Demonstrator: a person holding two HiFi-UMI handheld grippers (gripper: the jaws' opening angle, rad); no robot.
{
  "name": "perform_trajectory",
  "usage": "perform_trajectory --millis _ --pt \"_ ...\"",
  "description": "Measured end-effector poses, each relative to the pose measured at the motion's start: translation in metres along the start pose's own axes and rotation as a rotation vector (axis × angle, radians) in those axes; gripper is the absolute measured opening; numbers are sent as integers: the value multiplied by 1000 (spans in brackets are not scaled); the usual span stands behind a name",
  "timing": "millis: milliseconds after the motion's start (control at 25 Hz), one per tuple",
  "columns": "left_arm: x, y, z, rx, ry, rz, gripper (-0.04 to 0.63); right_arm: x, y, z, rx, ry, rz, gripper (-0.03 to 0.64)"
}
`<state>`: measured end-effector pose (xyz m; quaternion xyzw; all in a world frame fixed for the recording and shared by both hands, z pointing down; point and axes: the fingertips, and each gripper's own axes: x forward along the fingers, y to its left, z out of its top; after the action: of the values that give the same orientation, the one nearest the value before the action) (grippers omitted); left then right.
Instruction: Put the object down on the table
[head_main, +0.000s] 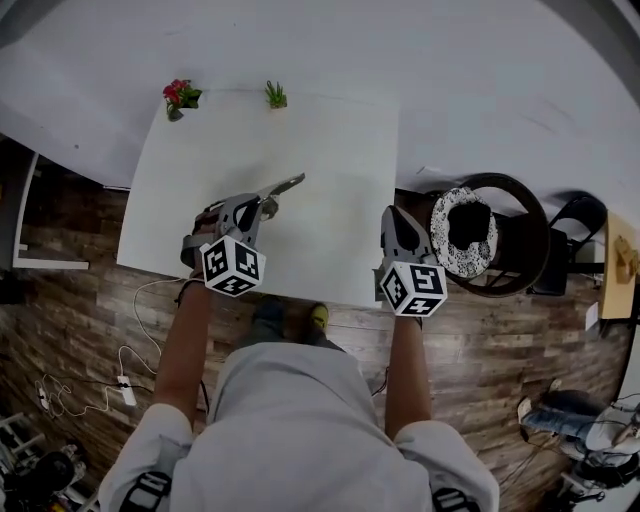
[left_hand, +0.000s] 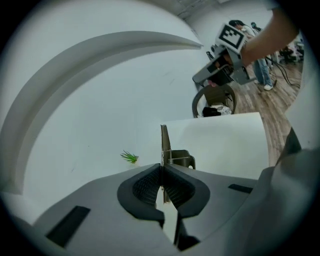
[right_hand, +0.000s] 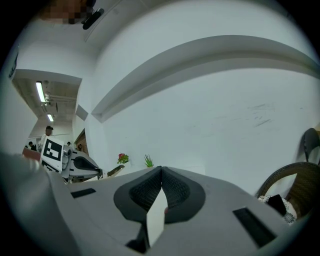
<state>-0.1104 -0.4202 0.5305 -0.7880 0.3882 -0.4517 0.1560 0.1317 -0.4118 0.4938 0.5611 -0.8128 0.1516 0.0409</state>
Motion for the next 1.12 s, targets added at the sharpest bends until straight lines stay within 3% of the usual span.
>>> perform_trajectory --millis 440,840,1120 --pt "48 -27 -36 177 125 -110 23 11 10 -8 -3 37 2 8" --pt "79 -47 -53 224 185 -196 23 8 7 -17 6 70 -36 9" --pt "99 -53 -61 325 215 -218 23 7 -2 -27 20 89 -72 8"
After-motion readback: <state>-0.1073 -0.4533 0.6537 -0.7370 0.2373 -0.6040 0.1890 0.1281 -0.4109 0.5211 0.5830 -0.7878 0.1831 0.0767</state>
